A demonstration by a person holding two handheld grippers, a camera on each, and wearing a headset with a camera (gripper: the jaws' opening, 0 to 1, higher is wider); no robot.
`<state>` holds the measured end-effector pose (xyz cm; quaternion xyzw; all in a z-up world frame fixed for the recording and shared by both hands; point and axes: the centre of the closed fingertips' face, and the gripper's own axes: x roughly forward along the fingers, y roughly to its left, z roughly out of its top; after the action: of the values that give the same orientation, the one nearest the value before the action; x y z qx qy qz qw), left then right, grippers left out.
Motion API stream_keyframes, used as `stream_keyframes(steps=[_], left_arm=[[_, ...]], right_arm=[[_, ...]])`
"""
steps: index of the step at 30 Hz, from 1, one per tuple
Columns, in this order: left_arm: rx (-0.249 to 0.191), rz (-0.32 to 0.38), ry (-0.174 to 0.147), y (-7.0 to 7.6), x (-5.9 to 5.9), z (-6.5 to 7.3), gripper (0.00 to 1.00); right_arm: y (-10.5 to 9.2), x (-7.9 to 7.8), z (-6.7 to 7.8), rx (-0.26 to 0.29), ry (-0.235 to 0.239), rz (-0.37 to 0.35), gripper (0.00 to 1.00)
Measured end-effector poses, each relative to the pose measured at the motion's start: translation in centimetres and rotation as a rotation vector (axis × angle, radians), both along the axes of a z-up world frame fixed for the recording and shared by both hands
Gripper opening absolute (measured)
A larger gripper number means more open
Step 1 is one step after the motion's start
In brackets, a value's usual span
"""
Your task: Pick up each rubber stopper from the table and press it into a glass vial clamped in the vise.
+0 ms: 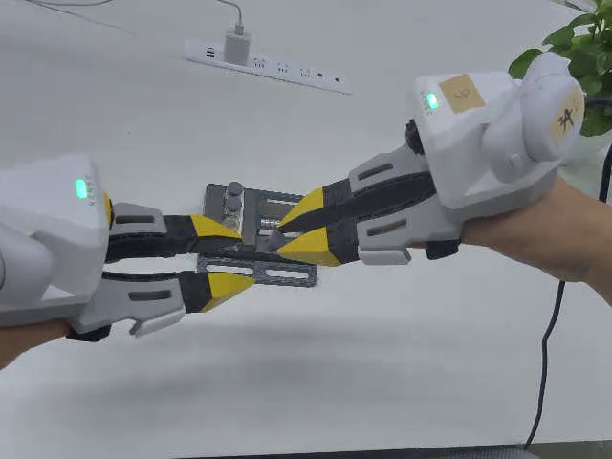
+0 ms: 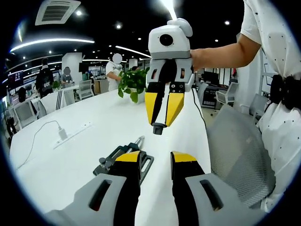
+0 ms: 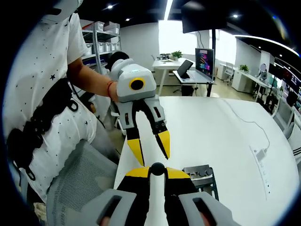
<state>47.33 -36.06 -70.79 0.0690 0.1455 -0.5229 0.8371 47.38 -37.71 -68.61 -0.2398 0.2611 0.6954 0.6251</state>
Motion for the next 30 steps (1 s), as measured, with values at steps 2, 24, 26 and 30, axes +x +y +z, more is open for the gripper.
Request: stream_keyframes(steps=[2, 24, 26, 30], left_arm=[[0.011, 0.016, 0.002, 0.6, 0.2, -0.4, 0.26], [0.043, 0.082, 0.010, 5.3, 1.5, -3.6, 0.66], [0.049, 0.077, 0.007, 5.4, 1.4, -4.0, 0.70], [0.020, 0.076, 0.026, 5.5, 1.4, -4.2, 0.75]], right_arm=[[0.0, 0.5, -0.2, -0.009, -0.006, -0.006, 0.06], [1.7, 4.7, -2.6, -0.121, -0.030, -0.079, 0.06], [1.9, 5.2, -3.1, -0.134, -0.029, -0.086, 0.06], [2.3, 5.8, -4.0, -0.171, -0.031, -0.096, 0.06]])
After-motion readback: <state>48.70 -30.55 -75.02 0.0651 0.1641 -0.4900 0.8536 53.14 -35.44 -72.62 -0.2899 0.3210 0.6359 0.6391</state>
